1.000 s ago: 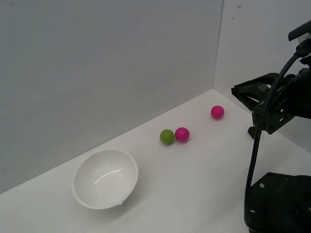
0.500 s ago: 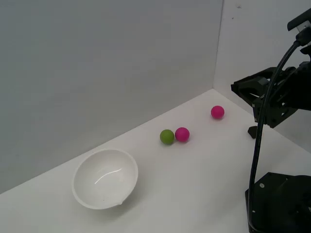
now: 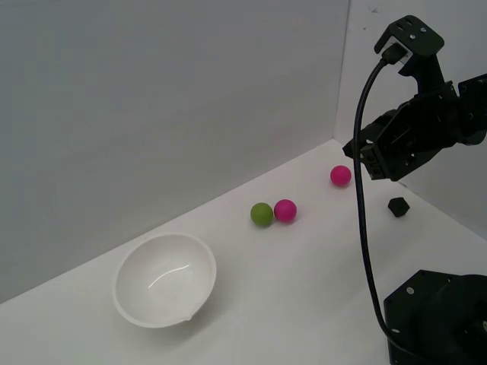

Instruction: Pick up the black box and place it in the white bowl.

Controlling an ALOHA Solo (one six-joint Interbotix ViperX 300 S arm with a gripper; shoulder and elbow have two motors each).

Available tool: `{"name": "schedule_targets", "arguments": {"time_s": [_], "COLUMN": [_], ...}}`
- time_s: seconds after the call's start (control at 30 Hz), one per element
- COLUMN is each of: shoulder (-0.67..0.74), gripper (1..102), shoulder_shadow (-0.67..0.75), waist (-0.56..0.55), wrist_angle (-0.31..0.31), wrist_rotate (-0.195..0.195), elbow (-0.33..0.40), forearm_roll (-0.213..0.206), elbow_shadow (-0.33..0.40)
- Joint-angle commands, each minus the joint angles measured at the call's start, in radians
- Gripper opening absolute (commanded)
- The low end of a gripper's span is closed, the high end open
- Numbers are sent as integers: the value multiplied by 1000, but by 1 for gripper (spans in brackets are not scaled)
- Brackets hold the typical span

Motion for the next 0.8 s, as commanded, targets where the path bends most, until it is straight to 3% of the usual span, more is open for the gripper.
{"name": "schedule_targets", "arguments": {"time_s": [0.0, 0.37, 0.6, 0.77], "shoulder": [-26, -95, -130, -160], "gripper": [3, 3, 3, 3], "shoulder_shadow": [-25, -94, -127, -158], "waist": [12, 103, 173, 216], "wrist_angle": [12, 25, 28, 40], "wrist_rotate": [8, -26, -46, -49], "elbow": [-35, -61, -61, -58], "forearm_roll": [0, 98, 110, 152], "elbow_shadow": [-40, -67, -66, -64]}}
